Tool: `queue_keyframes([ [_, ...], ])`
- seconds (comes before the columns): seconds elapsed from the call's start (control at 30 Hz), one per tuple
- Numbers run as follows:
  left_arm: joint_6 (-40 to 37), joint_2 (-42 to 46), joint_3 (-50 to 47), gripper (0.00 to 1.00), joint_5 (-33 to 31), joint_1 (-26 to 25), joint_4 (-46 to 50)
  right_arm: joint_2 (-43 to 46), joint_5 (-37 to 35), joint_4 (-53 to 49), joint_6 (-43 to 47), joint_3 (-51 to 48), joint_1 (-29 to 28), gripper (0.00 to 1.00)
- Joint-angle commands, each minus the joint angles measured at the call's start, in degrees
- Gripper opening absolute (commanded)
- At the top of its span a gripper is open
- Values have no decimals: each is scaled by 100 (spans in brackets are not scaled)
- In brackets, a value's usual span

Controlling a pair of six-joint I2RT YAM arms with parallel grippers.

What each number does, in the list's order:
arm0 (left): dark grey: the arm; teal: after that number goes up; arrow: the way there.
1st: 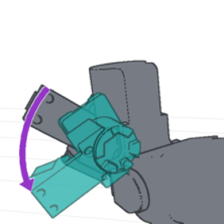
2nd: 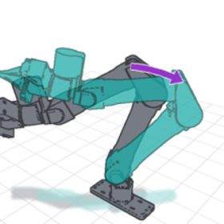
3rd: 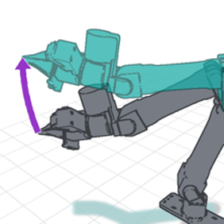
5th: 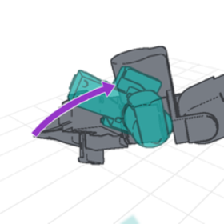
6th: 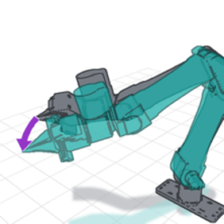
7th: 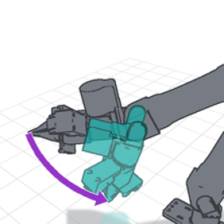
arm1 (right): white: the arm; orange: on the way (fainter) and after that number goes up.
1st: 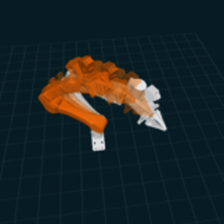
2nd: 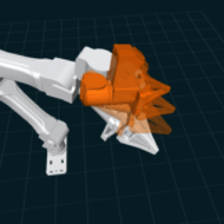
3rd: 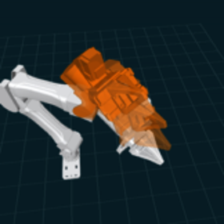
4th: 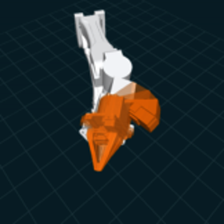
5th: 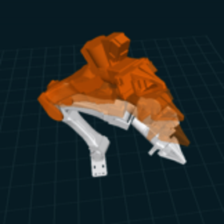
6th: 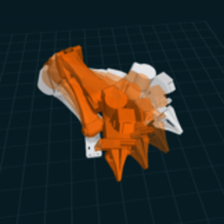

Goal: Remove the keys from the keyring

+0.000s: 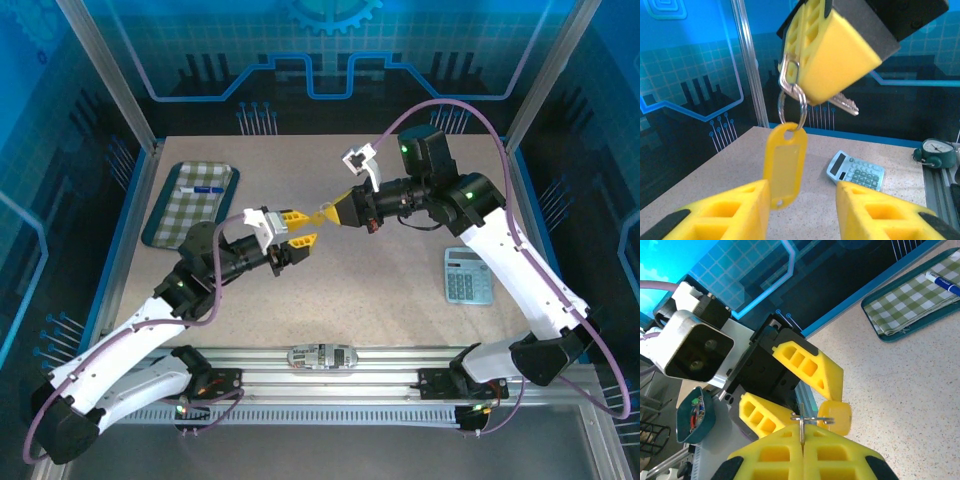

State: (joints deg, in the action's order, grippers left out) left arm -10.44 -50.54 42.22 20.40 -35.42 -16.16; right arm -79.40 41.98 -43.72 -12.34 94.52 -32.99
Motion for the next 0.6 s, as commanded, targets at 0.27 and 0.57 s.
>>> queue_keyframes([
  [0.27,147,-152,467,46,242,-37,-163,38,25,-79,109,155,-69,0],
  [0.57,207,-384,815,42,377,-51,30,33,-28,-50,113,99,-96,0],
])
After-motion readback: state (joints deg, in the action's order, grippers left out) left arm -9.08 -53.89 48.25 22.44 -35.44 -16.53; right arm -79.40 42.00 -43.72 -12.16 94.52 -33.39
